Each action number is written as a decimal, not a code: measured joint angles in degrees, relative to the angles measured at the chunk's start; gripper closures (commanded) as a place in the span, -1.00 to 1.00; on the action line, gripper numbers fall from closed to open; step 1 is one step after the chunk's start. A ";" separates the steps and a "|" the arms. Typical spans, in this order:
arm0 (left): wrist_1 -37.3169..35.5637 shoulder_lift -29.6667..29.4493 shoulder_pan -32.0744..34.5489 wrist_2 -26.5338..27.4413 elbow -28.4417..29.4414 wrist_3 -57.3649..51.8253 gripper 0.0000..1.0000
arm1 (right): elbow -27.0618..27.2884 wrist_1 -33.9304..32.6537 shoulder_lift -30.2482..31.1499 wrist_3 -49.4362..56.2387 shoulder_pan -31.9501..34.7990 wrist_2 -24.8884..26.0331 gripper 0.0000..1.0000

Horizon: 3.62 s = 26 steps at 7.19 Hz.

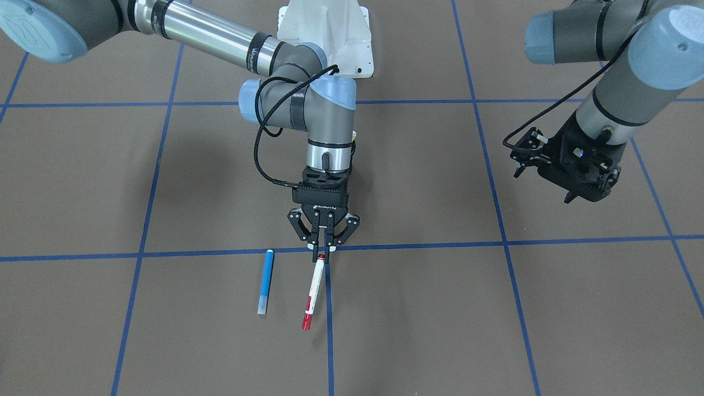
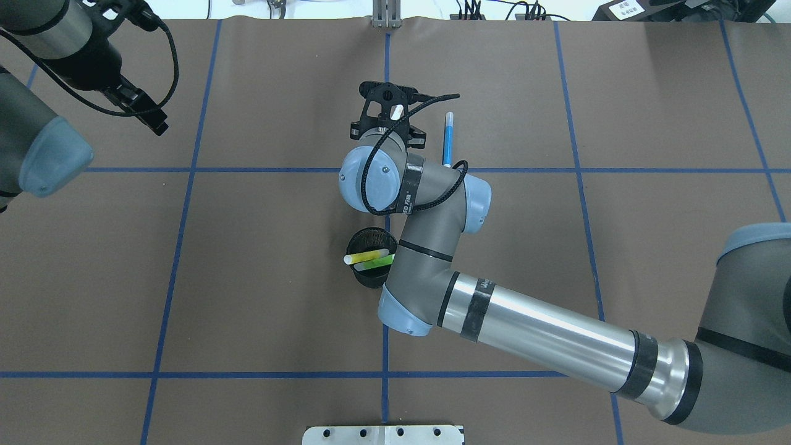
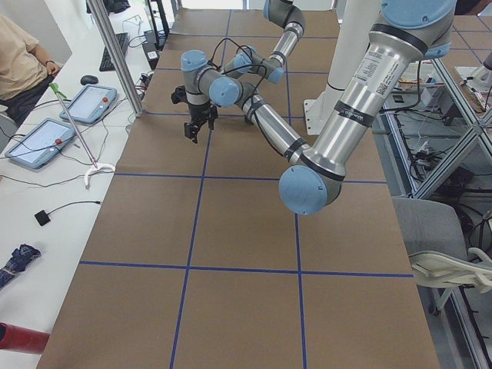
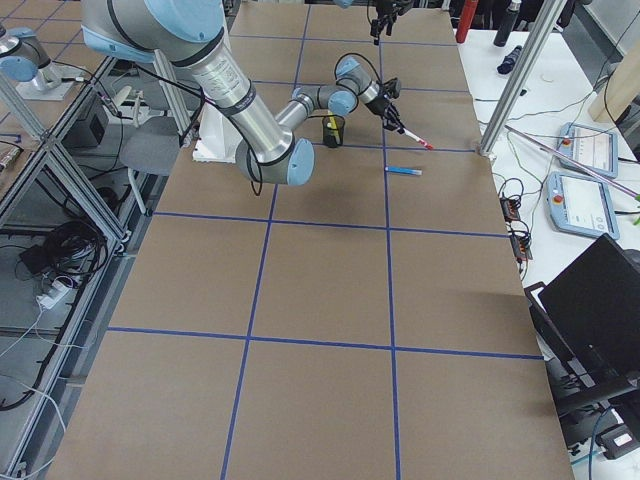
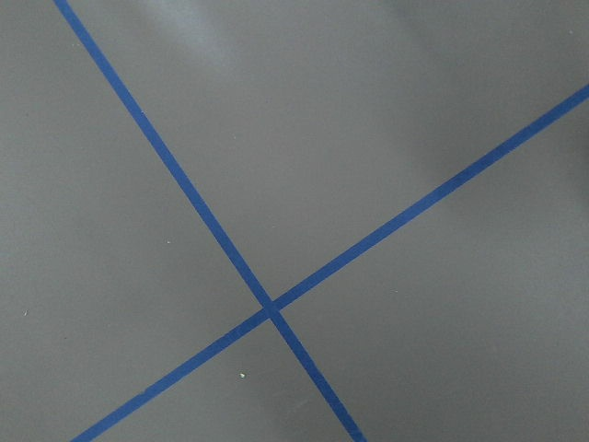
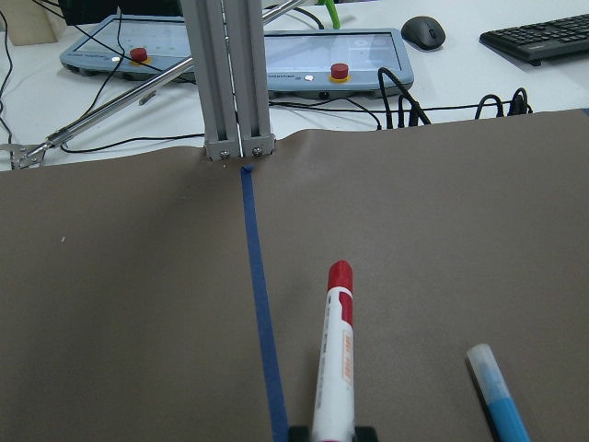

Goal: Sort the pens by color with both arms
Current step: 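Lift the red-capped marker out of the cup with the right gripper, then set the red-capped marker beside the blue pen and open the right gripper, then withdraw the right arm while moving the left gripper over the cup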

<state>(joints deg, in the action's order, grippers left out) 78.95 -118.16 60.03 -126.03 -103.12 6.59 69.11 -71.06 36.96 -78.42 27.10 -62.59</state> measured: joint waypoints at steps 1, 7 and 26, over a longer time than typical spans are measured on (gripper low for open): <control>0.16 -0.06 0.00 0.00 0.22 0.00 -0.98 | -0.01 1.24 0.80 0.15 -0.49 0.52 1.00; 0.24 -0.14 0.00 0.00 0.13 0.06 -0.98 | 0.14 2.17 1.34 0.30 -1.13 2.03 -0.98; -11.42 -21.22 -26.67 8.69 0.17 55.41 -0.88 | 27.30 -15.94 24.56 41.13 34.02 -62.46 -1.00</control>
<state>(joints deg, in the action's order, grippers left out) 67.52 -139.38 33.36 -117.34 -102.95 62.00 96.41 -87.00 61.52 -37.29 61.12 -125.05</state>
